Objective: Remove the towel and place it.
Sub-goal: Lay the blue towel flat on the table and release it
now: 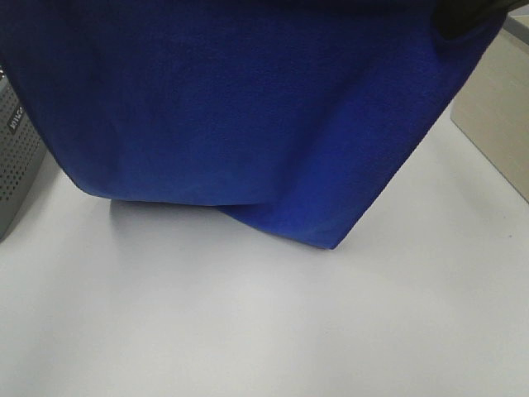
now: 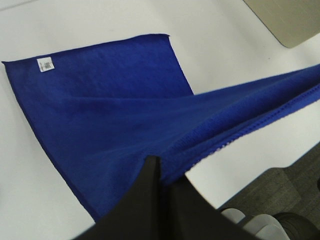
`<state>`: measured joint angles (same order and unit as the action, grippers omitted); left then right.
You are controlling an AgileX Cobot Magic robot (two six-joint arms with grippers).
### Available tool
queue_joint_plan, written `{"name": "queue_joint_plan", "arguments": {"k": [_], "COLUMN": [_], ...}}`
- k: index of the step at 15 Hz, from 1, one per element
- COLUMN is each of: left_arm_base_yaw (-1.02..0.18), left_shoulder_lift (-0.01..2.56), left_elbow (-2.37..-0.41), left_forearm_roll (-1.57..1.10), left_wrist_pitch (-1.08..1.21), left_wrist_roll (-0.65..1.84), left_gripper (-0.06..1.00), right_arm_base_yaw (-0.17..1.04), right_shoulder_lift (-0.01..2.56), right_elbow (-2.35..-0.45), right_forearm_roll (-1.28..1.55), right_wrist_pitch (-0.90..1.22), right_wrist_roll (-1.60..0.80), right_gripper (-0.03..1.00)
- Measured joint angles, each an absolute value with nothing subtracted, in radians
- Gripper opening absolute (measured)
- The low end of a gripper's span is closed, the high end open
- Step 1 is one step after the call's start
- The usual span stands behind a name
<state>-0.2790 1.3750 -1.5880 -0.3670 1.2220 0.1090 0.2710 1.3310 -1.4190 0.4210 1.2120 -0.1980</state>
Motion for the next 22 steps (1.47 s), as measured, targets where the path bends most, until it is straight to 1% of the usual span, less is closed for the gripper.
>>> {"name": "queue_joint_plan", "arguments": {"k": [5, 8, 9, 10, 11, 13, 16, 22], "left_arm_base_yaw": [-0.279, -0.371, -0.414, -0.43, -0.478, -0.525, -0.551, -0.553], "left_shoulder_lift": [1.251, 1.229, 1.229, 1.229, 1.229, 1.217, 1.176, 1.074], "left_elbow": [-1.371, -1.183, -1.137, -1.119, -1.061, -0.986, -0.923, -0.834], "left_forearm_roll": [-0.476, -0.478, -0.471, -0.466, -0.435, -0.396, -0.403, -0.483], "left_wrist_pitch": [1.22, 1.216, 1.216, 1.214, 1.212, 1.202, 1.197, 1.193], "left_wrist_roll": [0.105, 0.102, 0.089, 0.081, 0.04, -0.02, -0.05, -0.079], "left_gripper": [0.0, 0.0, 0.0, 0.0, 0.0, 0.0, 0.0, 0.0], "right_arm_base_yaw": [0.271, 0.271, 0.27, 0.27, 0.27, 0.27, 0.27, 0.27], "right_shoulder_lift": [1.227, 1.184, 1.173, 1.168, 1.16, 1.16, 1.159, 1.099], "right_elbow": [-1.276, -1.139, -1.102, -1.081, -1.019, -0.931, -0.855, -0.745], "right_forearm_roll": [0.415, 0.394, 0.388, 0.388, 0.4, 0.45, 0.481, 0.514], "right_wrist_pitch": [1.208, 1.214, 1.215, 1.216, 1.217, 1.216, 1.217, 1.217], "right_wrist_roll": [-0.199, -0.199, -0.199, -0.199, -0.199, -0.199, -0.199, -0.199], "right_gripper": [0.02, 0.02, 0.02, 0.02, 0.02, 0.02, 0.02, 0.02]}}
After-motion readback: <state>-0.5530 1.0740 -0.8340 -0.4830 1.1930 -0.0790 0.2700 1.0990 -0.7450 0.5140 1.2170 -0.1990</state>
